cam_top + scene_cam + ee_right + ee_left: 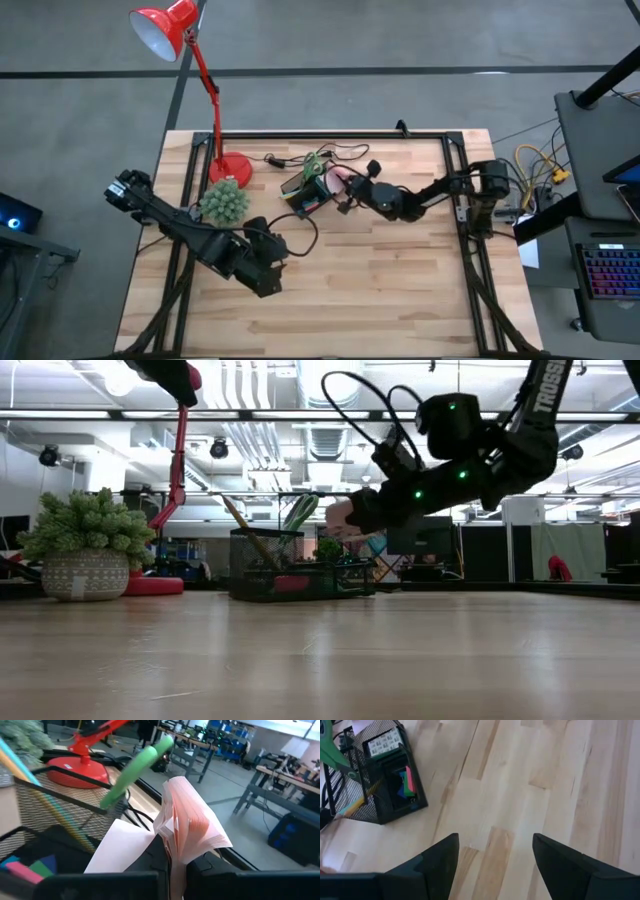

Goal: Pick and place office supplies into organizer
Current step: Put the light pink sticky notes into the black desk organizer

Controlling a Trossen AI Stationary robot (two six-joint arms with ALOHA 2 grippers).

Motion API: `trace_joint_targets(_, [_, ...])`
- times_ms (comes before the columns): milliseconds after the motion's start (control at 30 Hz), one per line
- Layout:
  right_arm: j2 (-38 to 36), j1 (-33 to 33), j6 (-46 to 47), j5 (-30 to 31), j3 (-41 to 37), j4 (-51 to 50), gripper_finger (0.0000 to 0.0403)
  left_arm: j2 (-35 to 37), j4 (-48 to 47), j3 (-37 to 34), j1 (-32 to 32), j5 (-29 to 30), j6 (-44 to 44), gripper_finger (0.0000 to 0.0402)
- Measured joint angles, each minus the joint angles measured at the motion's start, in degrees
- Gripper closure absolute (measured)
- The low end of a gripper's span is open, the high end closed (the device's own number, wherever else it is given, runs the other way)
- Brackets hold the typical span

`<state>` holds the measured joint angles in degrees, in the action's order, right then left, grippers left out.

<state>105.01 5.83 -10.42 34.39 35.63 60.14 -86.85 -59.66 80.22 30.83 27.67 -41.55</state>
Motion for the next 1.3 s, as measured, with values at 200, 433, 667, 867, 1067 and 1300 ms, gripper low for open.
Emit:
trace_joint_targets(200, [3.02, 1.85, 5.70, -1.39, 1.45, -0.10, 0.0390, 0.00, 0.09, -0.01, 0.02, 0.03, -0.03, 0.0162])
trace_joint_targets(433, [6.82, 2.46, 10.41, -3.35, 4.38, 0.09, 0.0390, -0.04, 0.19, -0.05, 0.02, 0.10, -0.05, 0.0162])
trace_joint_targets(667, [10.72, 2.46, 11.10, -3.45, 7.22, -0.02, 0.0390, -0.09, 0.23, -0.43, 0.02, 0.07, -0.09, 0.0162])
trace_joint_targets(867, [10.59, 2.69, 8.86, -1.77, 7.22, 0.11, 0.0390, -0.11, 0.25, -1.06, 0.02, 0.02, -0.14, 0.0162])
trace_joint_targets(1067, [10.56, 3.37, 7.25, -1.26, 7.20, -1.20, 0.0390, -0.11, 0.33, -1.08, 0.02, 0.03, -0.14, 0.0162])
trace_joint_targets(1300, [10.54, 3.54, 4.52, -1.31, 7.20, -1.42, 0.0371, -0.11, 0.42, -1.10, 0.02, 0.01, -0.14, 0.0162])
